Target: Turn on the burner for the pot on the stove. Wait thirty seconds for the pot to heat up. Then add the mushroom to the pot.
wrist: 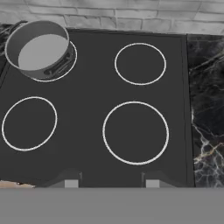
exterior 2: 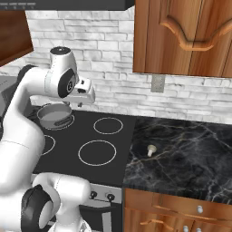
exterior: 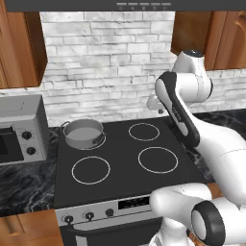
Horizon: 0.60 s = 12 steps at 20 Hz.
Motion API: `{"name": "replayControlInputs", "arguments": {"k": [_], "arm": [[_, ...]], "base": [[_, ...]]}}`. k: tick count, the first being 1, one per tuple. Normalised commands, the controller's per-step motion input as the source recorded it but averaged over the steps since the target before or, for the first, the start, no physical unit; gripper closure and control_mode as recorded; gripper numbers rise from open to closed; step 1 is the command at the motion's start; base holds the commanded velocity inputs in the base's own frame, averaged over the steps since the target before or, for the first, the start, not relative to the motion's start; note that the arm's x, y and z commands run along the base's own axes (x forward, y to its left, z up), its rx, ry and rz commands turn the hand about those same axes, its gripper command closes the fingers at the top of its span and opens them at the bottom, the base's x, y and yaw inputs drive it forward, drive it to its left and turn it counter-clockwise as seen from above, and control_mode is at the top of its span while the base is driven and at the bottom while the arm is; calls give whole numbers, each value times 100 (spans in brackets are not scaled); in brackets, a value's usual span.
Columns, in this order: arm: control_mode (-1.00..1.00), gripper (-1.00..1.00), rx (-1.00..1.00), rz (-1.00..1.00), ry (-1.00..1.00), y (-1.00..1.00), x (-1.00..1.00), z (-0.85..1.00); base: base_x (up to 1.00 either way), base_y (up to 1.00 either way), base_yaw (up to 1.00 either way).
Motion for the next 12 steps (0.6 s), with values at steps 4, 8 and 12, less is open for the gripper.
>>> {"name": "replayControlInputs", "arguments": {"k": [4,8,12], "arm": [[-100,-100,0,0,-1,19,-25,-3],[-100,-100,2,0,0,48,-46,-31],[-100,-100,0,0,0,66,-56,-48]], "base": [[0,0,0],[0,0,0],[0,0,0]]}}
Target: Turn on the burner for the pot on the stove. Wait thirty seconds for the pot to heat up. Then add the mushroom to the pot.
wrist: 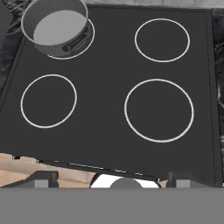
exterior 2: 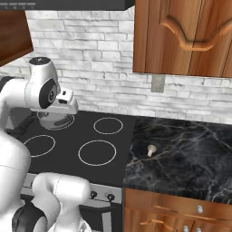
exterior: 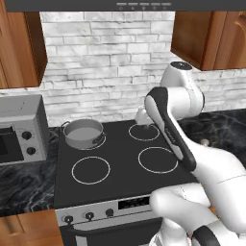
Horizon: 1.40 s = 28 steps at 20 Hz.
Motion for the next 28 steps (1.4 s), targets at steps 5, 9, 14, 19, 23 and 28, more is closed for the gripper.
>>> {"name": "replayControlInputs", "arguments": {"k": [5,9,14,19,23,28], "arm": [[-100,-100,0,0,-12,59,-70,-54],[-100,-100,0,0,-12,51,-69,-68],[-100,-100,0,-6,-10,19,-74,-73],[-100,-100,3,-12,-1,16,-67,-81],[-100,-100,0,-10,0,34,-49,-69],[-100,-100,7,-8,0,28,-37,-95]], "base": [[0,0,0],[0,0,0],[0,0,0],[0,0,0],[0,0,0],[0,0,0]]}}
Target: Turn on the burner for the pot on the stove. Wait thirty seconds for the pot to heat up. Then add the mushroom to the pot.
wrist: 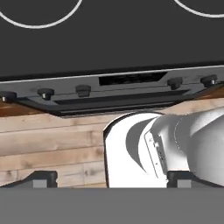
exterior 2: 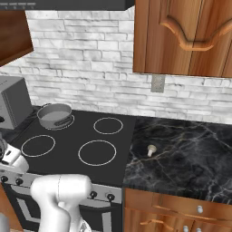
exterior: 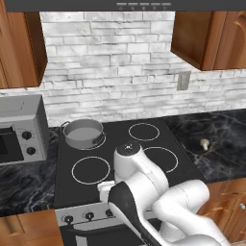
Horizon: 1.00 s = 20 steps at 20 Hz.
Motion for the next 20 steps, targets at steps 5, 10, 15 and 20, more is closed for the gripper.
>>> {"name": "replayControlInputs", "arguments": {"k": [5,10,15,20], "arm": [[-100,-100,12,-7,0,9,-42,-100],[-100,-100,7,-1,-7,12,-27,-87],[-100,-100,-4,0,-29,13,-17,-57],[-100,-100,-11,0,-36,19,-27,-5]], "base": [[0,0,0],[0,0,0],[0,0,0],[0,0,0]]}}
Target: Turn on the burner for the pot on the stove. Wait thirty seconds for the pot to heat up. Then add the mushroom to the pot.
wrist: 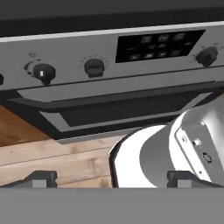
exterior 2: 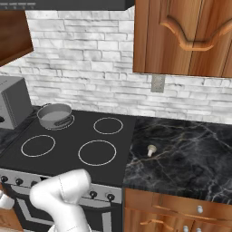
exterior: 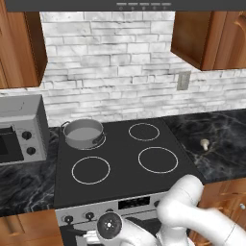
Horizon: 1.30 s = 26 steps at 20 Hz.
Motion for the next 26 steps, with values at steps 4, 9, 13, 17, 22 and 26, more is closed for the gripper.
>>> {"name": "replayControlInputs", "arguments": {"k": [4,9,13,17,22,26], "arm": [[-100,-100,0,0,-21,2,-15,-16],[-100,-100,5,0,-8,2,-5,-22],[-100,-100,1,0,-15,4,-14,-7],[-100,-100,0,0,-28,9,-22,0],[-100,-100,-1,0,-32,13,-31,0],[-100,-100,-4,0,-32,14,-28,0]], "base": [[0,0,0],[0,0,0],[0,0,0],[0,0,0],[0,0,0],[0,0,0]]}}
